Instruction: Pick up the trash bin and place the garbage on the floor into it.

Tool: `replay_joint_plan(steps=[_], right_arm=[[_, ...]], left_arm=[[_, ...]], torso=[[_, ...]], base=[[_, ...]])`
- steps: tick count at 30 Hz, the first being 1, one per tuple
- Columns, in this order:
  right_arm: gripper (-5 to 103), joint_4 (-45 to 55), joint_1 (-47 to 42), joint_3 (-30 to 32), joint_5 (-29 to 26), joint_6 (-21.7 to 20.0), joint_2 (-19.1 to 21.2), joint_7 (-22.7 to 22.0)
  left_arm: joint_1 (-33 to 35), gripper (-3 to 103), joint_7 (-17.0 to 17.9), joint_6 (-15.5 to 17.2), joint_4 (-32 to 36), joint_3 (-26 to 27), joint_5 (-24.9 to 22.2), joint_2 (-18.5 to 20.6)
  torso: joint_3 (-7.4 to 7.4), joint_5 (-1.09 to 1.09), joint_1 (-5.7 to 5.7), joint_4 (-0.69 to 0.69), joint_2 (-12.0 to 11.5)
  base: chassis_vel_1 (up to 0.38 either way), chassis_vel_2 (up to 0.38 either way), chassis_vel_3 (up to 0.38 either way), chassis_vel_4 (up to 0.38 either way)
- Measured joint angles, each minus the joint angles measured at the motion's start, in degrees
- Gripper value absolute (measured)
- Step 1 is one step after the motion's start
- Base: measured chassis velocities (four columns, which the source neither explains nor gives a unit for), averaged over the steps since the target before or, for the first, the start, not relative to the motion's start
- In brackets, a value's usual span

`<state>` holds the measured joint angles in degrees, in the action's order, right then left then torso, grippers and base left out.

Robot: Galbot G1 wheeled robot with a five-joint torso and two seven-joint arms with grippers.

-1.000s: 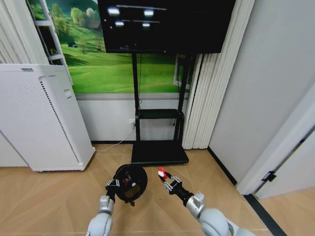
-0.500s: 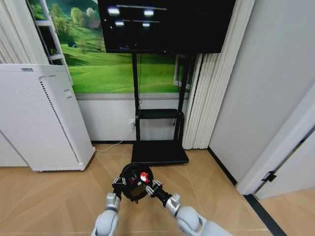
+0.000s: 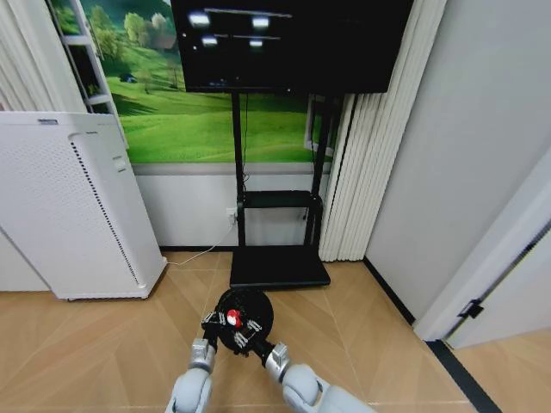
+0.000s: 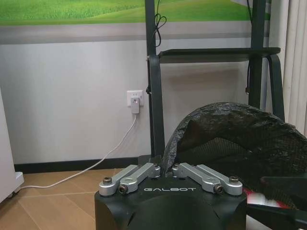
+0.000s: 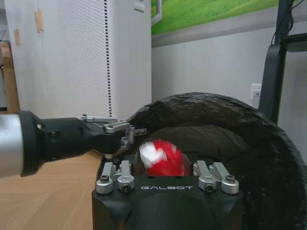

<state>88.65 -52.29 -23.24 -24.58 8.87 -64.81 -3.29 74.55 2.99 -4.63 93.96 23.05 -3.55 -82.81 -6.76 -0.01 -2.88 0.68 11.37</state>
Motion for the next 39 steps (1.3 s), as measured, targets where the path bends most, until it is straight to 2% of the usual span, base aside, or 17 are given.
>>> replay_joint_plan(steps=[1,2,4,5,7,10,12,16,20,26,28,29,32,34,39], right_arm=[[57,0.0,0.0,0.2,0.0,0.0,0.2,0.0],[69,0.3,-0.2,0.5,0.0,0.0,0.8,0.0],[69,0.3,-0.3,0.6,0.0,0.0,1.0,0.0],[79,0.4,-0.4,0.9,0.0,0.0,1.3,0.0],[79,0.4,-0.5,1.1,0.0,0.0,1.3,0.0],[95,1.0,-1.0,2.9,-0.8,0.0,1.9,-0.4],[98,1.5,-1.2,3.7,-1.4,0.0,2.4,-0.7],[100,4.1,-1.8,6.8,-4.3,-1.8,4.5,-2.4],[100,9.1,-3.8,12.3,-10.1,-5.5,8.2,-7.5],[100,12.6,-6.3,18.9,-11.8,-8.1,10.8,-11.0],[100,15.7,-8.8,25.0,-15.0,-14.3,11.8,-14.5],[100,16.4,-9.9,26.9,-15.8,-15.4,12.0,-15.2],[100,16.7,-11.0,28.9,-15.8,-15.9,12.2,-15.4],[100,16.8,-13.5,33.5,-14.3,-15.6,12.2,-14.7],[100,17.0,-17.9,39.6,-11.8,-15.8,11.1,-14.2]], left_arm=[[0.0,4,0.0,0.0,0.0,0.0,0.0,0.0],[-0.1,4,-0.1,0.0,-0.1,0.0,0.0,-0.2],[-0.1,4,-0.1,0.0,-0.2,0.0,0.1,-0.2],[-0.2,4,-0.1,0.0,-0.2,-0.1,0.2,-0.5],[-0.2,4,-0.1,0.0,-0.2,-0.1,0.2,-0.6],[0.2,4,-0.2,0.0,0.1,0.2,0.3,-0.6],[0.5,4,-0.2,-0.1,0.4,0.6,0.2,-0.5],[1.5,4,-0.2,-0.3,1.3,2.5,-0.1,0.0],[2.8,4,-0.2,-0.3,3.2,6.0,-1.3,1.1],[3.8,4,0.0,0.0,5.0,9.2,-2.0,1.6],[4.5,4,0.1,-0.1,6.2,11.3,-1.9,1.9],[4.8,4,0.1,-0.2,6.6,12.0,-1.9,2.0],[5.1,4,0.1,-0.3,7.0,12.9,-1.9,2.1],[5.9,4,0.1,-0.4,7.9,14.8,-2.1,2.1],[7.3,4,0.1,-0.5,10.0,16.9,-2.4,1.9]], torso=[[0.0,0.01,0.0,0.0,0.0],[0.0,0.0,0.0,0.0,0.0],[0.0,0.0,0.0,0.0,0.0],[0.0,0.01,0.0,0.0,0.0],[0.0,0.01,0.0,0.0,0.0],[0.0,0.01,0.0,0.0,0.0],[0.0,0.01,0.0,0.0,0.0],[0.0,0.01,0.0,0.0,0.0],[0.0,0.02,0.0,-0.01,0.0],[0.0,0.01,0.0,0.0,0.0],[0.0,0.01,0.0,-0.01,0.0],[0.01,0.0,0.0,0.0,0.0],[0.01,0.01,0.0,0.0,0.0],[0.01,0.0,0.0,-0.02,0.0],[0.01,0.02,0.0,-0.01,0.0]], base=[[0.0,0.0,0.0,0.0],[0.0,0.0,0.0,0.0],[0.0,0.0,0.0,0.0],[0.0,0.0,0.0,0.0],[0.0,0.0,0.0,0.0],[0.0,0.0,0.0,0.0],[0.0,0.0,0.0,0.0],[0.0,0.0,0.0,0.0],[0.0,0.0,0.0,0.0],[0.0,0.0,0.0,0.0],[0.0,0.0,0.0,0.0],[0.0,0.0,0.0,0.0],[0.0,0.0,0.0,0.0],[0.0,0.0,0.0,0.0],[0.0,0.0,0.0,0.0]])
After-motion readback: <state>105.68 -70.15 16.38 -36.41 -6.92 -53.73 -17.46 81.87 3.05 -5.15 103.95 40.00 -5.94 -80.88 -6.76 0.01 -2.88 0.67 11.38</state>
